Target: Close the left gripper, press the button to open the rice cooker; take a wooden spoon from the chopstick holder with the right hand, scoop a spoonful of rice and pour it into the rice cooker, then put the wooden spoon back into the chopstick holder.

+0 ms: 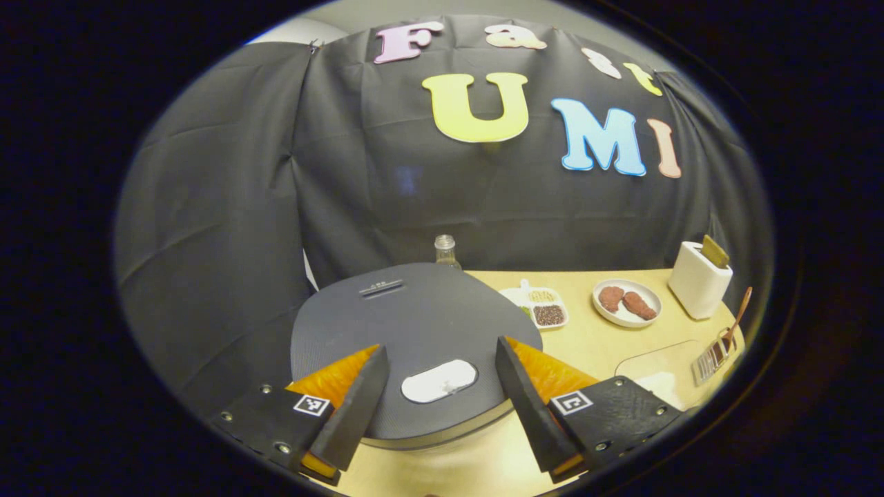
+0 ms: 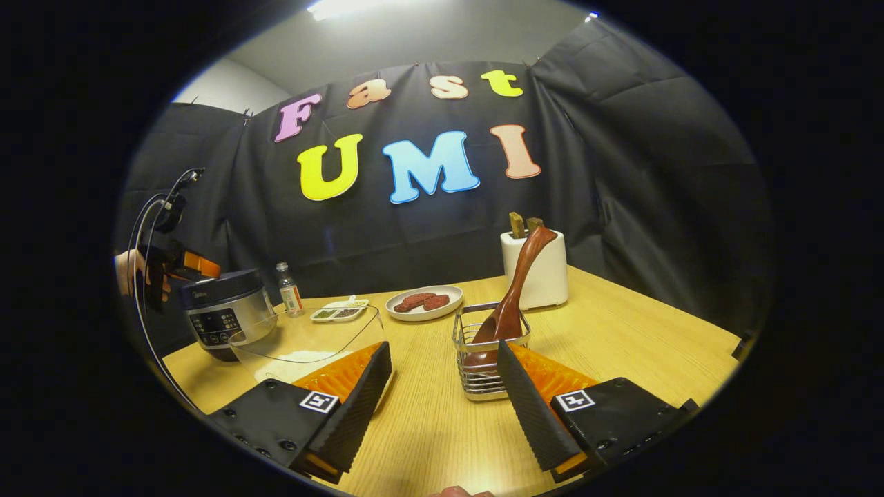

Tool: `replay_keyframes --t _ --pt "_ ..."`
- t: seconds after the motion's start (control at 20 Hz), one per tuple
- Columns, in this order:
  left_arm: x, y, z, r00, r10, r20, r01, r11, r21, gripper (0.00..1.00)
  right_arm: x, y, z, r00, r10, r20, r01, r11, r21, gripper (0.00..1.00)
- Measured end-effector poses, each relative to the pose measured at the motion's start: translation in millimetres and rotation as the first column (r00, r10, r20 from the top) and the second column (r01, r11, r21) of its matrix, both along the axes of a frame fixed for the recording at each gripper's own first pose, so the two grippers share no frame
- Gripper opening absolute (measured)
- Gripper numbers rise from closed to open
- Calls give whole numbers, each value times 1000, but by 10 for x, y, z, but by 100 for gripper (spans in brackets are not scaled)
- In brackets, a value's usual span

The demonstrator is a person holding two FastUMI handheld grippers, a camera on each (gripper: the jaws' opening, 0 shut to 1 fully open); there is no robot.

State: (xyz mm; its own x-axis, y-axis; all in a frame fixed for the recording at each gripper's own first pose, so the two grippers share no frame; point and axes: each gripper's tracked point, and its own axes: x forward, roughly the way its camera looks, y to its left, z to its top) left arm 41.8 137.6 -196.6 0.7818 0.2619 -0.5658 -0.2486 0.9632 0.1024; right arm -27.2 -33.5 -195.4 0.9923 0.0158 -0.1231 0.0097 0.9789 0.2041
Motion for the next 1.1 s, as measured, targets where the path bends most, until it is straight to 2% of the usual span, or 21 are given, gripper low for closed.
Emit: replay_keyframes --t 0.05,0.3,0.35,0.4,0.6,0.7,0.9,1.1 --pt "25 1 37 1000 -2 8 2 1000 1 100 11 -11 -10 1000 0 -1 0 1000 -1 98" --pt "12 -19 63 1000 6 29 -6 1000 0 99 55 -72 39 1000 -3 -1 3 1000 -20 98" --pt "-1 -11 70 999 6 43 -6 1000 3 100 57 -81 46 1000 -6 -1 6 1000 -25 93" --pt "4 -14 79 998 7 57 -8 1000 6 99 59 -99 73 1000 -10 -1 10 999 -30 98" --pt "15 -19 127 996 -6 88 3 1000 31 99 91 -143 161 1000 -25 1 25 998 -60 98" --pt "-28 24 179 995 24 95 -27 999 36 97 110 -192 266 999 -38 11 39 996 -75 98" --pt "-125 -199 491 987 -18 162 10 999 53 95 162 -359 582 996 -72 50 77 992 -104 98" --pt "-294 -531 1016 957 -91 274 74 995 72 95 205 -501 1007 989 -103 108 116 985 -129 98"
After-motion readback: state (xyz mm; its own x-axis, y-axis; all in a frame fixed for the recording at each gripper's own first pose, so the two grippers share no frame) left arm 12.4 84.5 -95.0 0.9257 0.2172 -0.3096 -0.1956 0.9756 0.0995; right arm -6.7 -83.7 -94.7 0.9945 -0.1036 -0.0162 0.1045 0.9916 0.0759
